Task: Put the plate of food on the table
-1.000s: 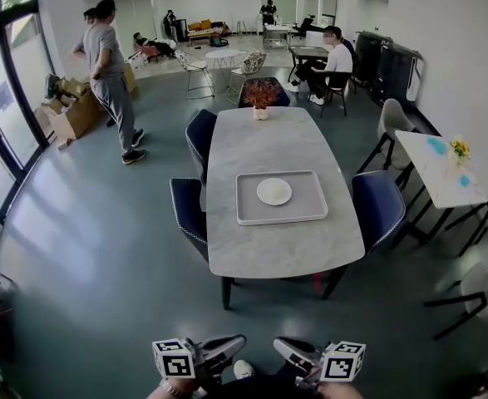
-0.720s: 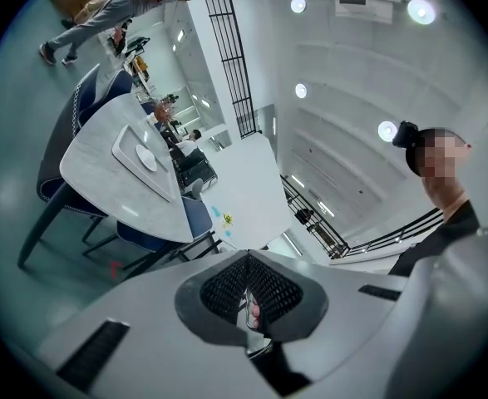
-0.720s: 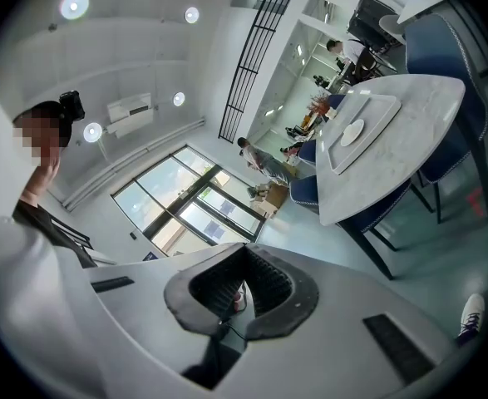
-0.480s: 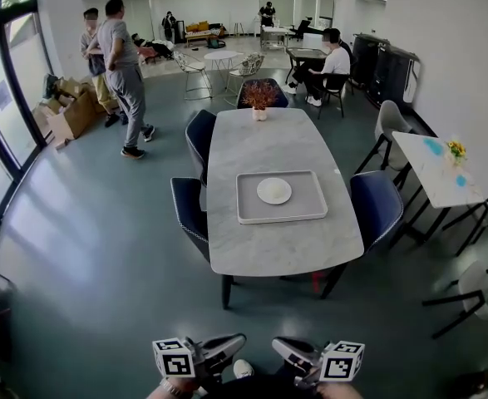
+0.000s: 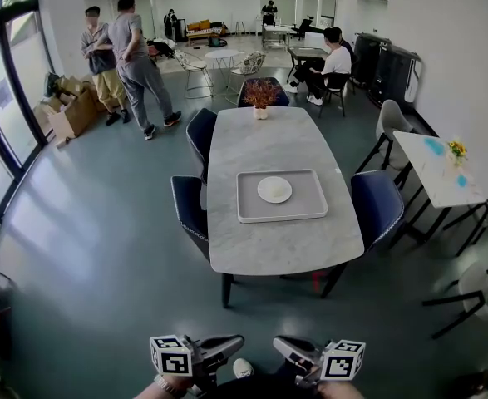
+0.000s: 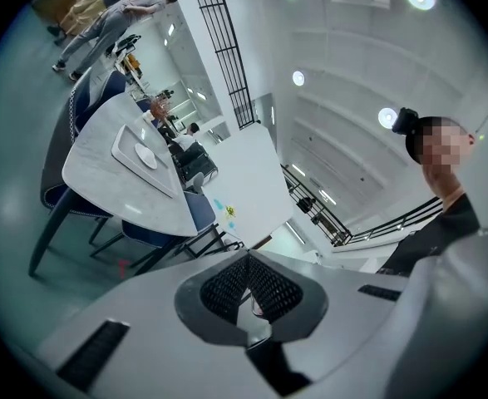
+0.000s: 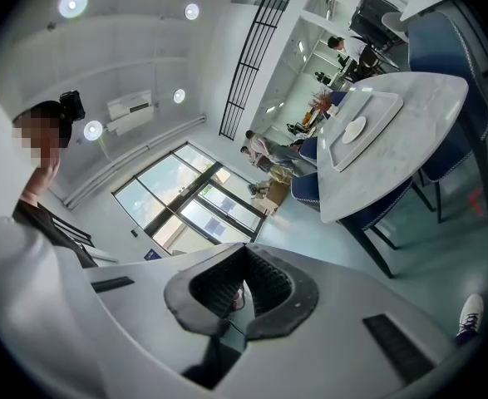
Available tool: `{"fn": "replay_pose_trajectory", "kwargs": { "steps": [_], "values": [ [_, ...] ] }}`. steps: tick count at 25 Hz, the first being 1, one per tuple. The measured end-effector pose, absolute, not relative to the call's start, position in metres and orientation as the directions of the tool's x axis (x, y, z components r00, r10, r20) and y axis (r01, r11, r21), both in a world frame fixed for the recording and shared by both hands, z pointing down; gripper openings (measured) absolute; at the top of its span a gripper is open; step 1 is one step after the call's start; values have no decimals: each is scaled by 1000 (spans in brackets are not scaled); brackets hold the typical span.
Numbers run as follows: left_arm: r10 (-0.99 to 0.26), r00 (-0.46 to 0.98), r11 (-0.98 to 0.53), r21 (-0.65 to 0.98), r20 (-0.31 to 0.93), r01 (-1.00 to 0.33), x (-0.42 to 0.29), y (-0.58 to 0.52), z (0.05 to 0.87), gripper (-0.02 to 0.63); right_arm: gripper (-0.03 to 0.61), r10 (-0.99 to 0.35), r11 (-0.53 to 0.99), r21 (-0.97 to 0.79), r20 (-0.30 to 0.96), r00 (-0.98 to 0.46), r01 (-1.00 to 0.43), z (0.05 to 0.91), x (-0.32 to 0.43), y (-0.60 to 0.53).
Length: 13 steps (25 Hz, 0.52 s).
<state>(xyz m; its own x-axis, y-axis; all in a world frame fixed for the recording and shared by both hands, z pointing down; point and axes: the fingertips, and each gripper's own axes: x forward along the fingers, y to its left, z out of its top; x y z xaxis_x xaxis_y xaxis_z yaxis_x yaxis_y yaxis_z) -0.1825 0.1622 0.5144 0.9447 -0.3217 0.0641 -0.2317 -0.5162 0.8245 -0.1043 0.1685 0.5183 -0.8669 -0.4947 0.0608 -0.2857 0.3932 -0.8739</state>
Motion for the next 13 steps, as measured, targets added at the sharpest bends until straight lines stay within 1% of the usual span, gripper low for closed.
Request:
{"fn": "replay_pose_trajectory", "kwargs": {
  "steps": [5, 7, 13],
  "values": [
    [-357, 934, -506, 834, 27, -218, -181, 156, 508, 8, 11, -498, 387, -878, 56, -866, -280, 515, -104, 169],
    [-352, 936, -515, 832, 16, -208, -178, 158, 505, 8, 11, -498, 388, -878, 57, -865, -281, 513, -105, 171],
    [-344, 938, -505, 837, 31, -213, -178, 165, 507, 8, 11, -504, 383, -877, 65, -861, -290, 516, -101, 176]
  ]
}}
